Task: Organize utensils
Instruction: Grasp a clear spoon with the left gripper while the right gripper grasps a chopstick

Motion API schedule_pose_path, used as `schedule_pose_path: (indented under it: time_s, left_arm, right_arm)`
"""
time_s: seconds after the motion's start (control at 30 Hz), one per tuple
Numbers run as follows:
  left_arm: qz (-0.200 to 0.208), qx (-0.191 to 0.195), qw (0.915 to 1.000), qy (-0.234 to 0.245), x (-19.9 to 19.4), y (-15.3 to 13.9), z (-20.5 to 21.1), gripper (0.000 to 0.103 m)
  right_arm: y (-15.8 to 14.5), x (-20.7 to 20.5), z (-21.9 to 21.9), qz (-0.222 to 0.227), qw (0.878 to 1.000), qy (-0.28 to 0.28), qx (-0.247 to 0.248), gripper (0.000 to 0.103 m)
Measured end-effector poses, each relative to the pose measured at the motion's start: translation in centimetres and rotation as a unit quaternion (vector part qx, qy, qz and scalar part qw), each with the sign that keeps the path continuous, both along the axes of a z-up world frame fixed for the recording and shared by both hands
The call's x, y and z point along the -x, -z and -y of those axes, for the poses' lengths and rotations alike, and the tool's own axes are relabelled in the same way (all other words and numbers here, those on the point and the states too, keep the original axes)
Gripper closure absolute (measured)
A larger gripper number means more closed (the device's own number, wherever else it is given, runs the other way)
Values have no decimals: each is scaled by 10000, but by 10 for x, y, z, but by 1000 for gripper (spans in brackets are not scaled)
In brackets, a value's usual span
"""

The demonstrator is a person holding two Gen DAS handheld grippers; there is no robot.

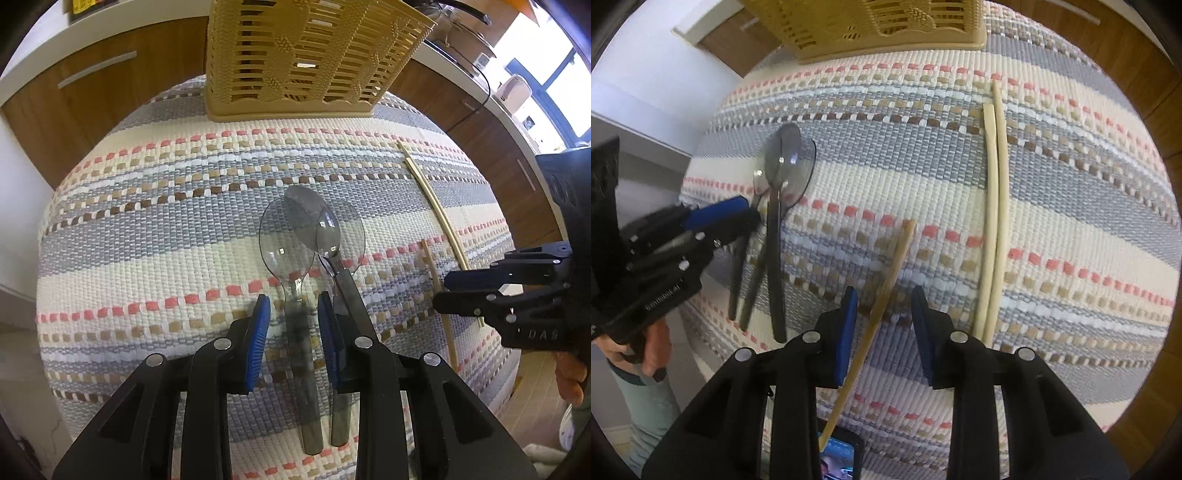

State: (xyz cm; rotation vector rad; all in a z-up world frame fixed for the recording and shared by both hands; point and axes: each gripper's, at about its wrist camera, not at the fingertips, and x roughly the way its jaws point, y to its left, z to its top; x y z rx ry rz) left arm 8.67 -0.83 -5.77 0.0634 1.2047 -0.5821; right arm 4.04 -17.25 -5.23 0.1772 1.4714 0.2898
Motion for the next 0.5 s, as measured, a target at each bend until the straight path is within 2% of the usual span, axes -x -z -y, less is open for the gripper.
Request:
schedule_pose_path:
  time_s: [0.17,0.23,0.33,0.5]
  left_arm:
    - [45,-89,9999,33,-1,1,2,78]
    - [130,-218,9997,49,1,1,5,81]
    - [365,-588,9976,72,4,2,12,93]
    - [331,-437,9985,-85,1,1,7,94]
  right_arm:
    - [2,5,-24,29,9978,-156,650,94]
    - [2,6,-32,63,9964,-219,811,95]
    - [3,5,-38,82,9973,-228,697,100]
    - [-6,-10,-30,329,9975,-102,621,100]
